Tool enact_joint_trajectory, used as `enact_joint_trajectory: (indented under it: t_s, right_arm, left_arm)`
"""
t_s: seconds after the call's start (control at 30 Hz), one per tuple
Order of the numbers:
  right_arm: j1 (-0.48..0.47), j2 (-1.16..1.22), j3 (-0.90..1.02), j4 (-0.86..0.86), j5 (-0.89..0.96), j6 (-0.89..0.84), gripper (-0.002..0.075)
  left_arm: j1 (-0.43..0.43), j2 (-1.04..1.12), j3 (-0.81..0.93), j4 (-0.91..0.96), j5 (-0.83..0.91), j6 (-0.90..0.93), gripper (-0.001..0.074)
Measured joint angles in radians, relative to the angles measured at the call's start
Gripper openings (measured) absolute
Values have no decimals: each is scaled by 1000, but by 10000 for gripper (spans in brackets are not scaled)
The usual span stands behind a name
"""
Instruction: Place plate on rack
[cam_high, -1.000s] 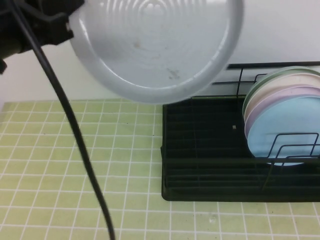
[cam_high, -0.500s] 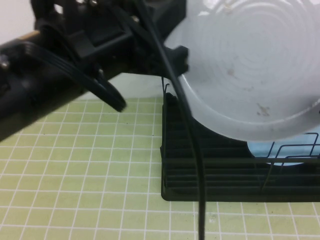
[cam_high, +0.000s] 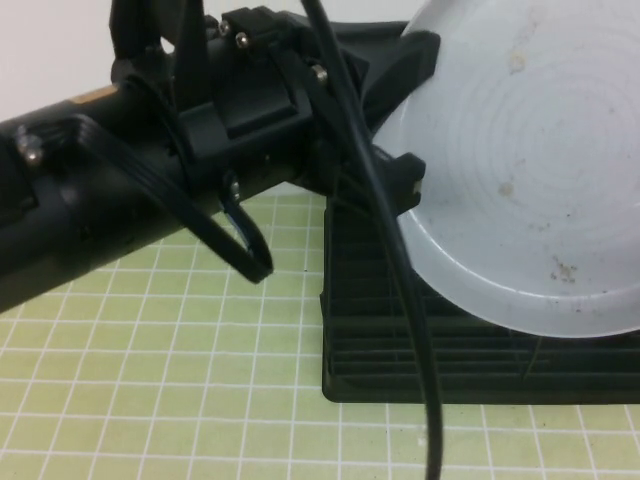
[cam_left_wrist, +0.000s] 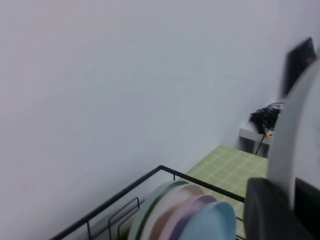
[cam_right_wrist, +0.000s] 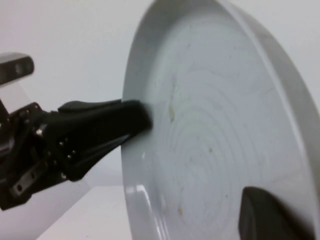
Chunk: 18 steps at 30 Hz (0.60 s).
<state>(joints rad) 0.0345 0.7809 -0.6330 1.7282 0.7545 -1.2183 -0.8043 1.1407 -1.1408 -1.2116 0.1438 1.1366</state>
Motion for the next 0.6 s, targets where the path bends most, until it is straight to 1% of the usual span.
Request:
enact_joint_trajectory:
  t_s: [0.03,0.13,0.17,0.2,0.3,0.4,0.47,0.53,0.6]
  right_arm:
    - [0,0,0,-2,0,-7,111]
    - [0,0,-6,-2,0,-16,108]
    - [0,0,-6,-2,0,-16,108]
    - [0,0,-8,-2,0,-21,108]
    - [0,0,-26,-2,-44,-92,108]
    - [0,0,-68,-2,-190,-162,107]
    - [0,0,-107,0,-249,-257,107]
    - [0,0,-147,0,-272,-365,107]
    - [0,4,-187,-9,-318,-421,107]
  left_arm:
    - [0,0,0,-19,10,2,288]
    - [0,-2,0,-26,0,2,619]
    - [0,-4,0,-28,-3,2,706]
    - [0,-9,0,-28,-3,2,743]
    - [0,-33,0,-23,-5,29,709]
    - [2,-74,0,-12,-28,98,672]
    - [2,-122,0,-10,-46,112,638]
    - [2,-169,0,-5,-58,105,587]
    - [2,-219,0,30,-64,103,508]
